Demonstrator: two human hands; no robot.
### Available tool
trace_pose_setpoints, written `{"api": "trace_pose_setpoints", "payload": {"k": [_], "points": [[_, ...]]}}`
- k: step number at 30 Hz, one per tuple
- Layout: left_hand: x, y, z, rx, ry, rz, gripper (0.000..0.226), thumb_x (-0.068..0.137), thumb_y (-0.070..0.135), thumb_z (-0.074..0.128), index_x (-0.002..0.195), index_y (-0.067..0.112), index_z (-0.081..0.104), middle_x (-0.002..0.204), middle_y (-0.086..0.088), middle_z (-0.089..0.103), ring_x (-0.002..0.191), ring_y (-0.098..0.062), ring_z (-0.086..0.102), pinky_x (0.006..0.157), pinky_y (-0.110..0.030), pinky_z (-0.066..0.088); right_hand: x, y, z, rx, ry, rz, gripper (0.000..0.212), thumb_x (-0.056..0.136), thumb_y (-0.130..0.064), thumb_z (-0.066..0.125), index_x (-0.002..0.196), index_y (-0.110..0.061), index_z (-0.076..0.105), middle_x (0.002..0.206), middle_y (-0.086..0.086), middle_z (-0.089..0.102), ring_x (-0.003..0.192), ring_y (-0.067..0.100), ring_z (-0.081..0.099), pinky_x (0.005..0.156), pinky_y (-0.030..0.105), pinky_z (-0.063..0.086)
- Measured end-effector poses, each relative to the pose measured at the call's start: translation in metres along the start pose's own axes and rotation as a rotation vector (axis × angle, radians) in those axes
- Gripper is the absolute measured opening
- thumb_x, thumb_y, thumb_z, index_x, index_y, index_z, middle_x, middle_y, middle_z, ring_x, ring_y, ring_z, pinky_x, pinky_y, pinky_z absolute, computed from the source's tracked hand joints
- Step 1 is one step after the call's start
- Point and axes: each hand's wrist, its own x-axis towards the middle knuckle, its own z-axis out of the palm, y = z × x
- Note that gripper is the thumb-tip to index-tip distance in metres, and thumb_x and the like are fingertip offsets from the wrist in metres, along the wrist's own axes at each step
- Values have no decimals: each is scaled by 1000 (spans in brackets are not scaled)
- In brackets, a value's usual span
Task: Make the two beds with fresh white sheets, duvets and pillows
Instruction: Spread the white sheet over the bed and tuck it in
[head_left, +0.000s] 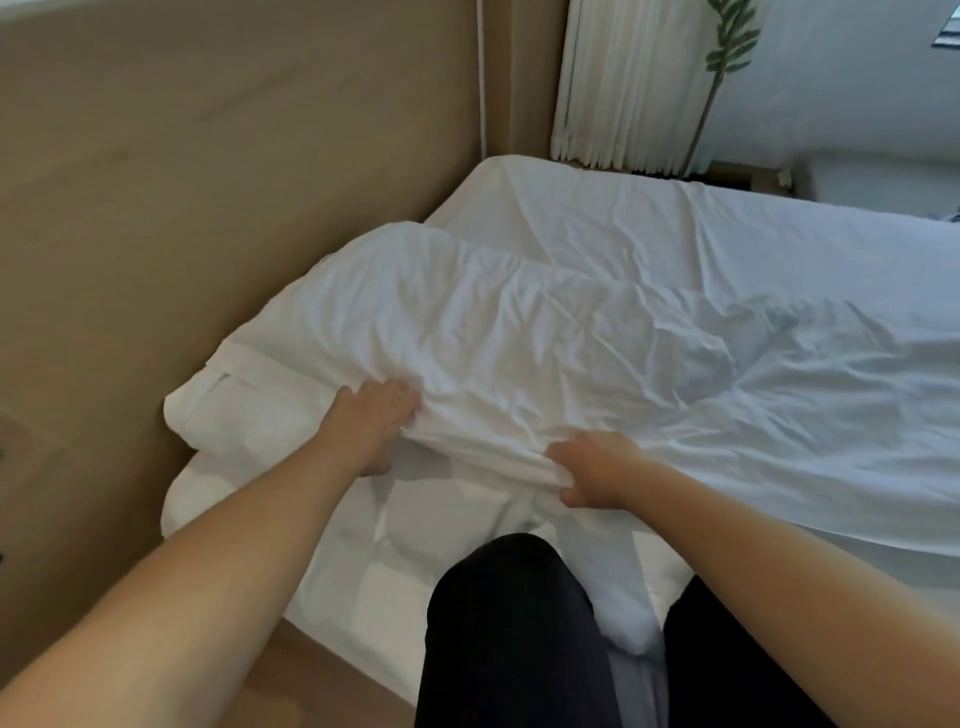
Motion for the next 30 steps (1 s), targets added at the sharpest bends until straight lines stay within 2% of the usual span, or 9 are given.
{"api": "trace_pose_setpoints", "payload": {"k": [4, 7, 9, 12, 16, 21, 23, 27, 30], "points": [[8, 9, 11, -1, 88, -80, 39, 92, 11, 48, 130, 20, 46, 131, -3, 51, 113, -26, 54, 86, -35, 41, -14, 18, 10, -130, -40, 106, 36, 92, -24, 49, 127, -23, 53, 122, 3, 58, 109, 25, 59, 82, 32, 44], [14, -8, -11, 86, 115, 12, 27, 91, 9, 46, 109, 21, 63, 112, -3, 65, 102, -25, 63, 74, -30, 41, -25, 34, -5, 141, -23, 161, 29, 89, -19, 52, 117, -17, 61, 120, 6, 60, 112, 27, 57, 83, 30, 43], [9, -34, -33, 105, 145, 74, 18, 91, 15, 46, 90, 27, 59, 92, 1, 63, 87, -22, 62, 67, -28, 40, -29, 41, -30, 315, 79, 106, 10, 84, -9, 56, 85, -17, 63, 96, 7, 64, 96, 26, 58, 72, 27, 37], [-7, -71, -55, 138, 110, 157, 22, 91, 24, 45, 69, 27, 42, 68, 9, 44, 69, -16, 50, 58, -27, 34, -42, 32, -65, 469, 131, 2, 30, 77, 1, 58, 59, -21, 48, 63, -5, 50, 67, 16, 51, 62, 26, 34], [-21, -73, -34, 162, 37, 209, 15, 93, 30, 45, 79, 28, 51, 75, 8, 51, 76, -14, 55, 62, -26, 43, -56, 9, -48, 565, 55, -89, 11, 77, 0, 57, 68, -5, 55, 61, -2, 49, 54, 6, 46, 53, 18, 35], [-23, -18, 28, 182, -77, 158, 25, 92, 22, 50, 117, 21, 55, 121, -3, 58, 113, -25, 58, 84, -33, 48, -56, -3, 28, 338, -43, -52, 14, 83, -10, 53, 93, -8, 63, 95, 7, 64, 90, 25, 59, 78, 34, 46], [-20, -4, 30, 156, -17, 114, 29, 90, 23, 53, 118, 17, 54, 121, -4, 56, 113, -24, 56, 83, -34, 47, -59, 4, 40, 243, -39, 1, 20, 84, -17, 52, 101, -19, 62, 100, 2, 64, 94, 23, 60, 76, 34, 49], [-21, 21, 21, 45, 159, 198, 25, 88, 28, 56, 111, 20, 49, 111, 1, 55, 102, -21, 56, 68, -31, 37, -72, 31, 42, -11, -26, 42, 26, 86, -30, 53, 111, -28, 59, 111, 0, 61, 105, 24, 60, 72, 29, 37], [-17, 42, 2, -68, 249, 302, 13, 86, 23, 55, 94, 24, 45, 97, 5, 55, 89, -20, 56, 62, -29, 31, -88, 68, 32, -10, -77, 142, 17, 82, -40, 60, 94, -29, 56, 96, -4, 58, 95, 21, 58, 67, 28, 35]]}}
